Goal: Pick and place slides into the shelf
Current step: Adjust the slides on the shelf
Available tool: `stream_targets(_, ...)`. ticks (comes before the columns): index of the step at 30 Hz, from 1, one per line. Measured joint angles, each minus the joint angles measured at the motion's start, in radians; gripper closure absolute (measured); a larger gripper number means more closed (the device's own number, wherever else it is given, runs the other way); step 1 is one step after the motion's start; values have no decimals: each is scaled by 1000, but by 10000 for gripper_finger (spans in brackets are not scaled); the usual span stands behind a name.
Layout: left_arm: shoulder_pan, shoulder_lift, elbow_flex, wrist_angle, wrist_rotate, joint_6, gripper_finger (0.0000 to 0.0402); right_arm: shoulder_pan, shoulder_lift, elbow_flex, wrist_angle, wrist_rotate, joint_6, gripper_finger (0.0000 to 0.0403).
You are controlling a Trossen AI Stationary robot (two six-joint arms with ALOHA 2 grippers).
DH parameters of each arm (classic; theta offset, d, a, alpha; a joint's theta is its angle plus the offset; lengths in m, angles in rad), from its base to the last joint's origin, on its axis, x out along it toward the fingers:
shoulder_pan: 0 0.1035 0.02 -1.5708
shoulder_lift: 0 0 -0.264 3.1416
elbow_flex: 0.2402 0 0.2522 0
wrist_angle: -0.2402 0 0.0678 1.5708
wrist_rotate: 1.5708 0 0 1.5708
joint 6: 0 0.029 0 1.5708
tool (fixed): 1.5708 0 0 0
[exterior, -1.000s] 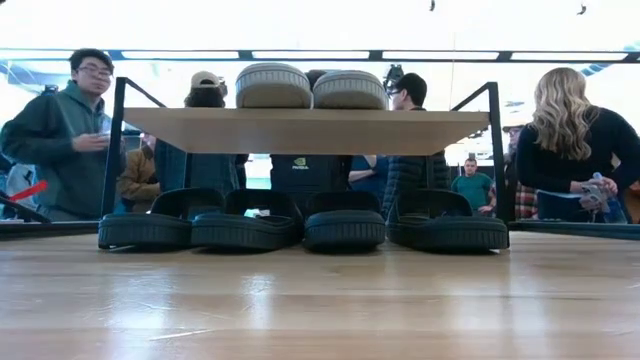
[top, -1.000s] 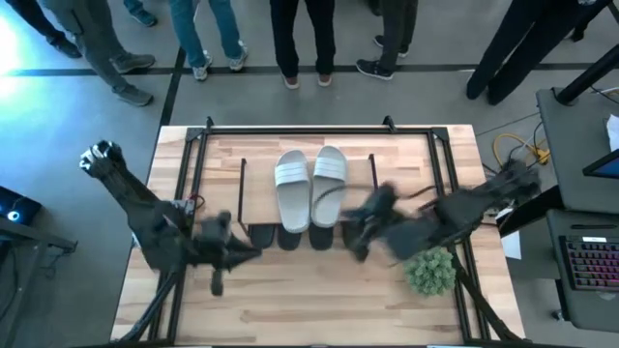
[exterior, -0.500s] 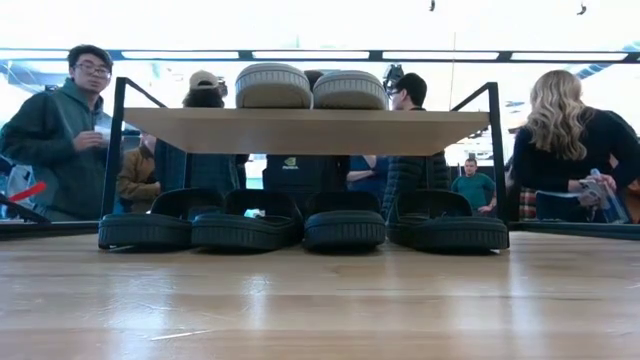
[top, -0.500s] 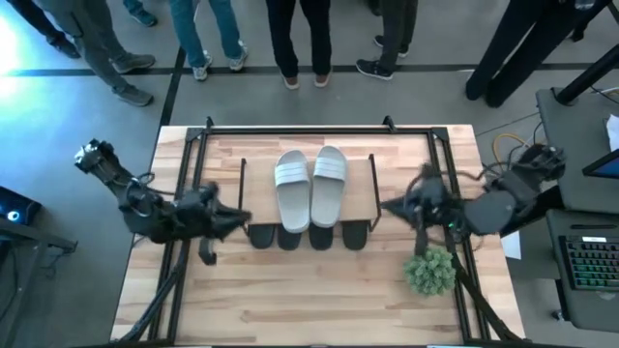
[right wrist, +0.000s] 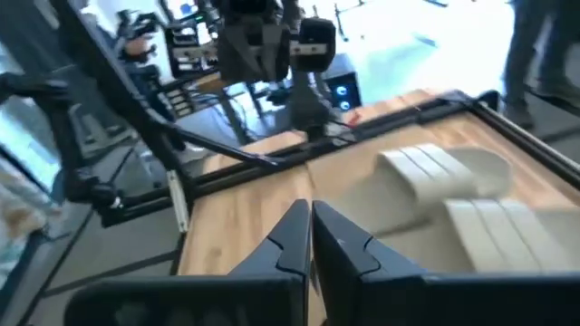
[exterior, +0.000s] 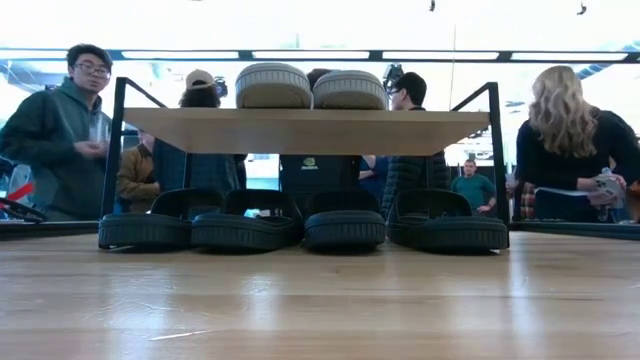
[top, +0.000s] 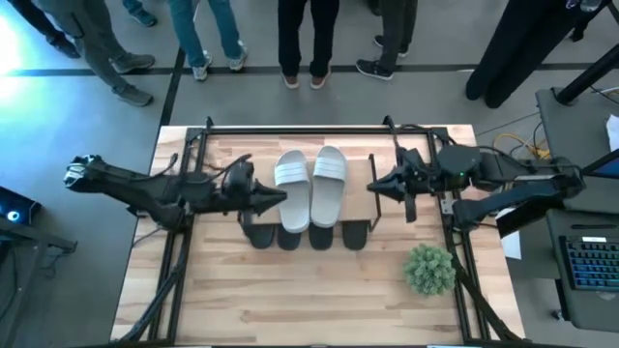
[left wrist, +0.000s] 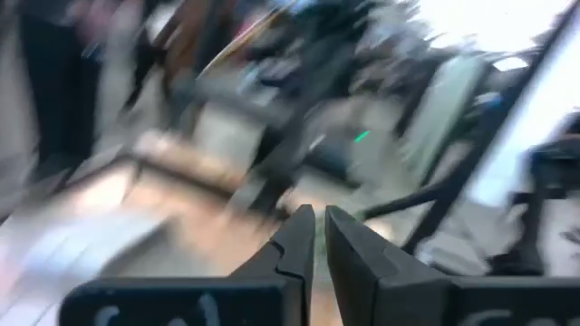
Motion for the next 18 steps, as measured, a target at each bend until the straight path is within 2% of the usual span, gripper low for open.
stream_targets(3, 53, 12, -1, -198, -11, -152, 385, -62, -48, -60, -5, 5, 27, 394)
stream_targets(6, 73, 15, -3, -398, -56, -279, 385, -98, -68, -95, 3, 86, 46, 394)
stream_targets(12, 155, 12, 21, -585, -73, -335, 385, -137, -20, -119, -10, 132, 112, 394)
stream_targets(14, 185, 10, 43, -619, -38, -335, 385, -168, 19, -110, -43, 147, 160, 394)
stream_targets(18, 244, 18, 47, -723, 104, -346, 385, -239, 144, -48, -196, 129, 201, 394)
